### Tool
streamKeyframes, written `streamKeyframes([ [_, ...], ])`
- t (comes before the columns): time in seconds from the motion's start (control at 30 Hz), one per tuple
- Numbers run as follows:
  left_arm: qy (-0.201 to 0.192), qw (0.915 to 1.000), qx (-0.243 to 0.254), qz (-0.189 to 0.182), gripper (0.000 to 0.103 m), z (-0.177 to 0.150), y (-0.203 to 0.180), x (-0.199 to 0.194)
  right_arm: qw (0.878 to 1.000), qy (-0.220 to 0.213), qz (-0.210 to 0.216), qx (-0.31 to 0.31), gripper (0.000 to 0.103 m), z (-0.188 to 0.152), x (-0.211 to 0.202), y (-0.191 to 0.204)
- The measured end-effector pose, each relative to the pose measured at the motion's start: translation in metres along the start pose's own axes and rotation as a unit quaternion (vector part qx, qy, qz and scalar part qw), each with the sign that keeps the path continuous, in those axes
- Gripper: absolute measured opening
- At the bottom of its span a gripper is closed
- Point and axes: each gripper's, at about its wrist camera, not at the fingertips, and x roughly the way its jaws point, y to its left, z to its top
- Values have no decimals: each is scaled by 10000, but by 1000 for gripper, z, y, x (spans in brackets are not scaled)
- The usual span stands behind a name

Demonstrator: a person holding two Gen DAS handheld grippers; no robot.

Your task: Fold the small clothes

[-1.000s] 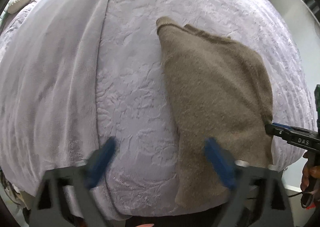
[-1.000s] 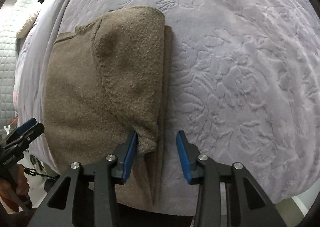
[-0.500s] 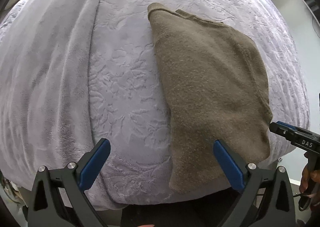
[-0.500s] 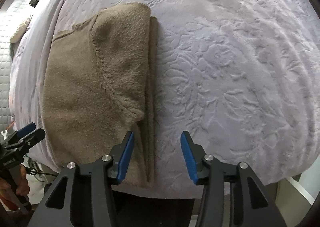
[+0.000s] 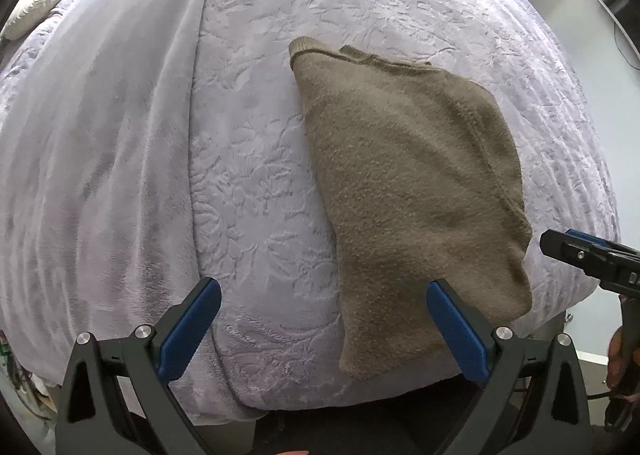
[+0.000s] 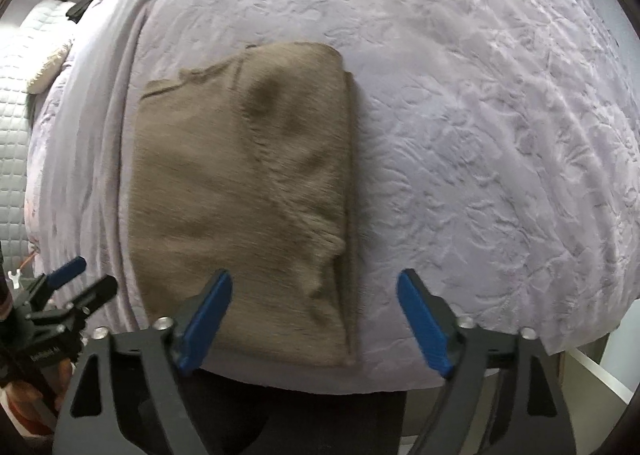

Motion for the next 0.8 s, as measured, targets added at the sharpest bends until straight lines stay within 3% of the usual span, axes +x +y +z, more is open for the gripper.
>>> streamKeyframes([
  [0.03,-12,10000,9,28,103,0,0,-2,10000,-54,-18,-17,102,0,-1,3],
  [0.53,125,9988,-83,476,103,8,-1,-10,9980,-117,-596,-153,103,7,-10,31],
  [0.8,78,9994,-175,284,103,12,-9,-17,9964,-155,-810,-216,103,14,-15,41],
])
